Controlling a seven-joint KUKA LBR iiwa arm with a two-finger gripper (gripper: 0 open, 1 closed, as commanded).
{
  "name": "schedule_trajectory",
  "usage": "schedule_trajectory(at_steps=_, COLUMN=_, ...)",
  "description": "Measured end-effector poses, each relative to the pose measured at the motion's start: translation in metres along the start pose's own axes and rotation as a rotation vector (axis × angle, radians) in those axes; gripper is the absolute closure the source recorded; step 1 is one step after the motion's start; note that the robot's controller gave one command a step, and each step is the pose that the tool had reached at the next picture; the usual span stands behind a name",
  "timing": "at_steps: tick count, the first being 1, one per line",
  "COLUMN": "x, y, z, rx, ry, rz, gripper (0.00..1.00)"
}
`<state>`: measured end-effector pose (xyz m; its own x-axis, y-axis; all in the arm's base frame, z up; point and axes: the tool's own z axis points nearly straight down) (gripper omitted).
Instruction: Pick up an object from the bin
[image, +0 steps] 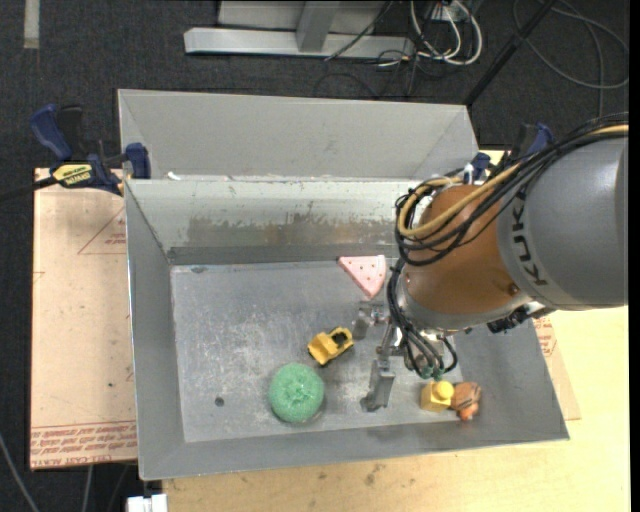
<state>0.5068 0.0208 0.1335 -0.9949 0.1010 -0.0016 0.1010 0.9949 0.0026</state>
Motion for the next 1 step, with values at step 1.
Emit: schedule_trajectory(at_steps=1, x=-0.0307, y=0.0567, z=0.0279, rx=0.003, ry=-0.001, rz=-0.069, gripper=0.00)
